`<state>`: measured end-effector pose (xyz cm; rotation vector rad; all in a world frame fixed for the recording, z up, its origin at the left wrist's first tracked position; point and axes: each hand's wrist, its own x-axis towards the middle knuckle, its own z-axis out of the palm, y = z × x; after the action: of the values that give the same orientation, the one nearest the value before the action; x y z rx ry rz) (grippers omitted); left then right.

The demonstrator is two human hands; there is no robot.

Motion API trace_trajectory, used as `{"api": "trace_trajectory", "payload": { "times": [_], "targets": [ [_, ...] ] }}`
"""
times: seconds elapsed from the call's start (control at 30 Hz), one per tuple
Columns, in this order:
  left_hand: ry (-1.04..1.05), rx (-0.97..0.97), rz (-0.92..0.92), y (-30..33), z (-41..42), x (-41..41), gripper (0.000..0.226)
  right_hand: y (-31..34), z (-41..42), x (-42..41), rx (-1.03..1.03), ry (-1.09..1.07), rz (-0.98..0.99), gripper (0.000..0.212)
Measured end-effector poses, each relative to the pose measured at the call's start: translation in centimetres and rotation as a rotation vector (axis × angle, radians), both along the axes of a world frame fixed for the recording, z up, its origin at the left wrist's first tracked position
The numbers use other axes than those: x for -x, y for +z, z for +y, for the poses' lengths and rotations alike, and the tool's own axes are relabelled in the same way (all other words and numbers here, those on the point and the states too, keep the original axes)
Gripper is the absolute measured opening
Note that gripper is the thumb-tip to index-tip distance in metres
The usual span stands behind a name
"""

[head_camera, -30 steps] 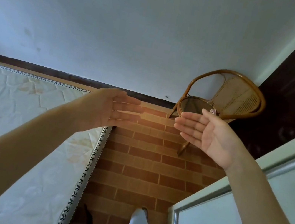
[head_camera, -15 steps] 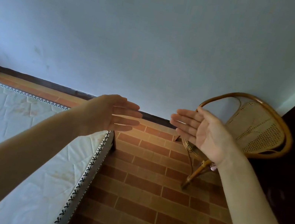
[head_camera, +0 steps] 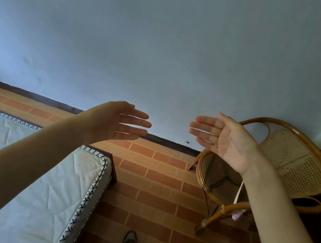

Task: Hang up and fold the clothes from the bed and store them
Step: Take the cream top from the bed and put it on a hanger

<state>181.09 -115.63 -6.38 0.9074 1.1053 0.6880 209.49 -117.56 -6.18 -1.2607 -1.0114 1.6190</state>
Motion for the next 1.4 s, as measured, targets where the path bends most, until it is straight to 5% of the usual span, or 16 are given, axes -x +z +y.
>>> {"api": "trace_trajectory", "payload": {
  "times": [1.0,1.4],
  "targets": [
    [0.478,-0.008,-0.097,-1.1,41.5,4.2,0.040,-1.1,54.0,7.7,0.054,0.513,0.003,0.046],
    [0.794,0.027,-0.105,-1.9,47.7,8.8,0.040,-3.6,66.2,17.6,0.126,0.836,-0.031,0.046]
  ]
}}
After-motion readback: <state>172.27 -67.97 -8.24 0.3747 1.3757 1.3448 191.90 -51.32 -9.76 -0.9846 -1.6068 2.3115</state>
